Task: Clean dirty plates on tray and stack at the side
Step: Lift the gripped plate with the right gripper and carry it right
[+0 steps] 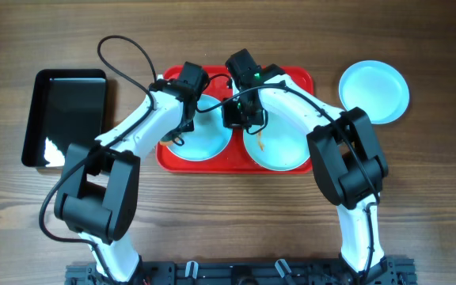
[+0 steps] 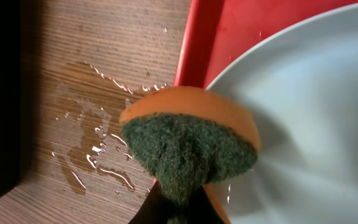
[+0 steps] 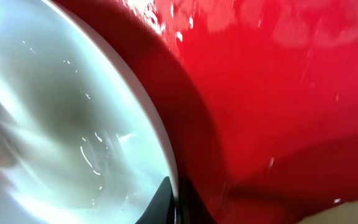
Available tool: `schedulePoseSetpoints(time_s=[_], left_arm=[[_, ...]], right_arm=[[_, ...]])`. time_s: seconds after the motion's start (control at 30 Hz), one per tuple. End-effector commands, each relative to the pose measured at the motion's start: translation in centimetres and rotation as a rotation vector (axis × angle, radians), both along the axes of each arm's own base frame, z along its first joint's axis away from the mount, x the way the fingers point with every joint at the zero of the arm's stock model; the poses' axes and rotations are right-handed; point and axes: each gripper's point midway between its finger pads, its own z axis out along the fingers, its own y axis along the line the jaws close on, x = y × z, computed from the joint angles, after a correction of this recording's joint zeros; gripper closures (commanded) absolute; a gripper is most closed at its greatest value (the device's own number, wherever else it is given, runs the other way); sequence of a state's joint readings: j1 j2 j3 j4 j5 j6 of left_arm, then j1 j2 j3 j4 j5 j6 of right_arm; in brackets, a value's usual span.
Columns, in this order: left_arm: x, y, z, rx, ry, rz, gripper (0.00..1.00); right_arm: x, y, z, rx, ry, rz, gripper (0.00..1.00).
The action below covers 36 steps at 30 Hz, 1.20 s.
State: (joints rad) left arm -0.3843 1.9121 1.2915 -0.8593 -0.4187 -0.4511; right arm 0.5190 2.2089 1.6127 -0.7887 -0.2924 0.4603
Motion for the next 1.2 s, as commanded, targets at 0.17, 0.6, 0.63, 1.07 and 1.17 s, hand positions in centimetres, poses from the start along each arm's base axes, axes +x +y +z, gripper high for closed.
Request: schedulePoseSetpoints(time_s=[0.17,0.6,0.63,1.07,1.17], left_arm=[[1.1,-2.0,5.7,-0.165,-0.136,0.02,0.96],[-0.6,-6.0,9.0,-0.445,-0.143,-0.046,0.96],[-0.7,-6.2,8.5,-0.455,-0.131,-0.048,0.96],[-0.2,-8.6,3.8,-0.532,-0.035,-0.061,0.96],[-0.3,-8.6,2.6,-0.523,-0.009,-0.055,0.96]], right_arm=[[3.5,-0.9,1.6,-0.035,-0.116,-0.052,0.96],[8.7,-8.7,14.5,-0.288,-0.551,-0.109,0.96],[8.9,-9.5,15.9,-0.336,-0.598,-0.113,0.96],[7.5,-14.4,26.7,-0.888,-0.912,-0.064,0.96],[6.6,-14.9,29.1,-1.041,-0.977,-0.132,0.96]])
